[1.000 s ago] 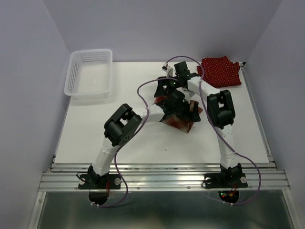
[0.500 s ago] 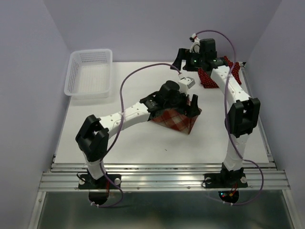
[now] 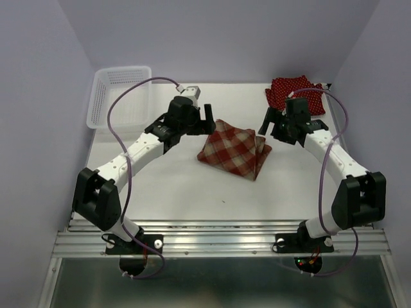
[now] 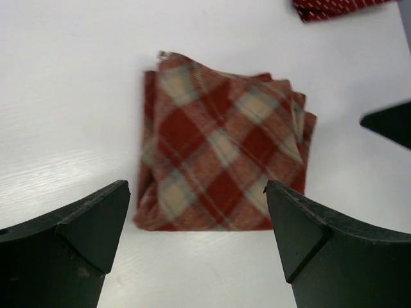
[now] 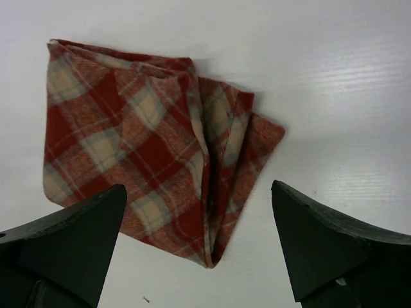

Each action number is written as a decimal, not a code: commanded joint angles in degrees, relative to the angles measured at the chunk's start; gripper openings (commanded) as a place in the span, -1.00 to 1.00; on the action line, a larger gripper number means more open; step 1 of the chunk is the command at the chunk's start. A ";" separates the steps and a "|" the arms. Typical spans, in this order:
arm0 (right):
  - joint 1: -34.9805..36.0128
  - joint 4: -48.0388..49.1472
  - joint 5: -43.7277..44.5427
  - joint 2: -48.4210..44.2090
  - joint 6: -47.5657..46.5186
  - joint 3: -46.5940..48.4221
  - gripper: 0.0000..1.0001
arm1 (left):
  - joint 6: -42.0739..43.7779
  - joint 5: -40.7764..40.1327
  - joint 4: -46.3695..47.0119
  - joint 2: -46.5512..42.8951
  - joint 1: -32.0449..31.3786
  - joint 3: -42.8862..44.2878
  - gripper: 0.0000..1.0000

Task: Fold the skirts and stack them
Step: Fold the skirt, then neatly place the folded skirt to the corner

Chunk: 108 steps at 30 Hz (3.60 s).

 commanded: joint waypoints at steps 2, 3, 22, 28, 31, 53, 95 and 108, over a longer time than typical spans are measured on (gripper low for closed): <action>4.34 1.81 9.04 -4.49 4.75 -6.24 1.00 | -0.13 -5.44 -2.16 -5.34 4.19 -1.91 0.97; 5.22 2.51 9.48 -4.76 5.98 -7.38 1.00 | -0.21 -5.53 -2.07 -6.13 4.63 -2.79 0.97; 15.07 6.56 24.51 3.76 16.01 -11.35 1.00 | -0.39 -1.13 0.92 -8.95 6.04 -8.16 0.97; 15.07 7.78 21.53 8.42 15.40 -11.35 1.00 | -0.48 -0.52 1.27 -8.60 6.12 -8.42 0.97; 15.07 8.31 20.74 10.35 15.13 -11.35 1.00 | -0.48 -0.17 1.54 -8.60 6.12 -8.33 0.97; 14.46 24.21 19.95 11.77 6.88 -16.80 -0.52 | -2.06 2.73 2.06 -8.33 6.30 -8.68 0.97; 0.49 21.94 23.63 26.44 -56.32 36.36 -0.99 | -8.56 -16.78 -7.43 -9.48 10.61 -6.49 0.96; -1.80 18.87 25.30 30.66 -46.31 50.08 -0.99 | -9.35 -16.16 -6.29 -7.54 10.87 -5.26 0.96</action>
